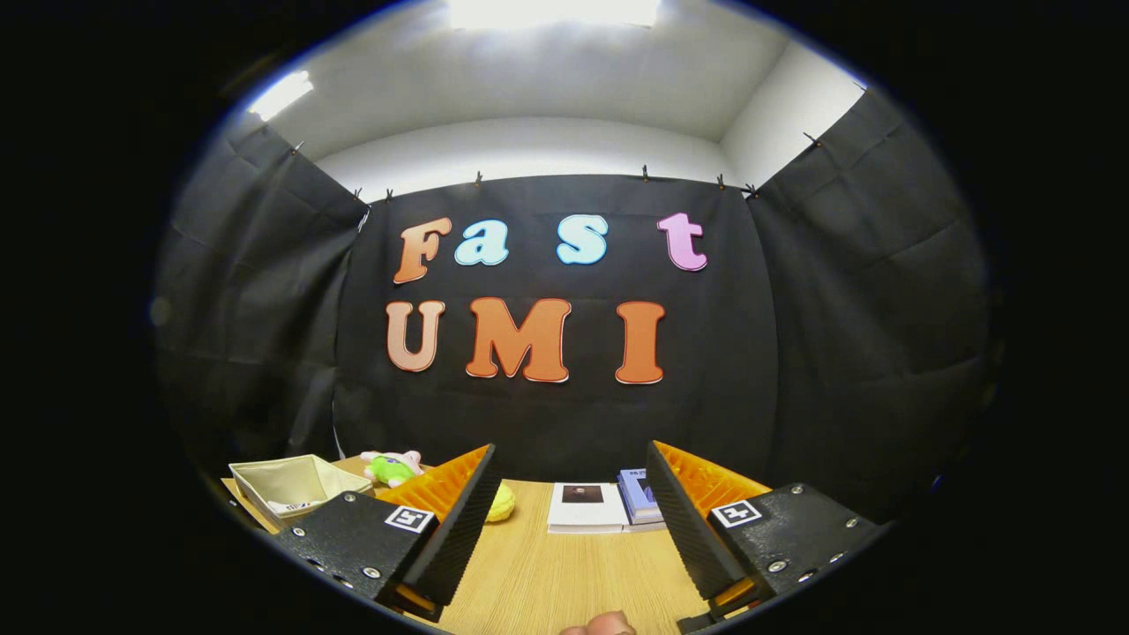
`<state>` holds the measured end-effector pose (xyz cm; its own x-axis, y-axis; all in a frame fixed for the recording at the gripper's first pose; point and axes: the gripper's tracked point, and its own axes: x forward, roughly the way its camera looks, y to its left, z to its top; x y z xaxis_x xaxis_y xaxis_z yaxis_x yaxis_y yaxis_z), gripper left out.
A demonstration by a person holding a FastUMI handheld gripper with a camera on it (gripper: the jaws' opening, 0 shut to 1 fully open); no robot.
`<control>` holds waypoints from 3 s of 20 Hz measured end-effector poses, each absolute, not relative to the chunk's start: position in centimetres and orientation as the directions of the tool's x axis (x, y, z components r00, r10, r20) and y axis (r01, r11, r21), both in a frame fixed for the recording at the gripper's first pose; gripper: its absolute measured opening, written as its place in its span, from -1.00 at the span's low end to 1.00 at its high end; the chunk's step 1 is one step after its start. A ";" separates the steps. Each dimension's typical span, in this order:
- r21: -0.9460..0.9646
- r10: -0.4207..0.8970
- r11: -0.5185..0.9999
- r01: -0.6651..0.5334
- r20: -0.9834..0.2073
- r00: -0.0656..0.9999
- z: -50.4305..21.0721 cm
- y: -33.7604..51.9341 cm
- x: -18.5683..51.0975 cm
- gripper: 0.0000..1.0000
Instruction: Open the storage box then place both shoes into the box .Put the left shoe in first, then the right shoe, with the right side of both shoes facing outward in a uniform manner.
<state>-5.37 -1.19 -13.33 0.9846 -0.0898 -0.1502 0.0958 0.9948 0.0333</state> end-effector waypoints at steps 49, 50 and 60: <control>0.055 -0.023 0.998 0.028 -0.098 0.995 -10.4 1.0 -6.3 0.97; 0.056 -0.018 0.998 0.024 -0.096 0.995 -10.3 1.0 -6.3 0.97; 0.041 -0.008 0.999 0.012 -0.092 0.996 -10.1 1.5 -5.8 0.97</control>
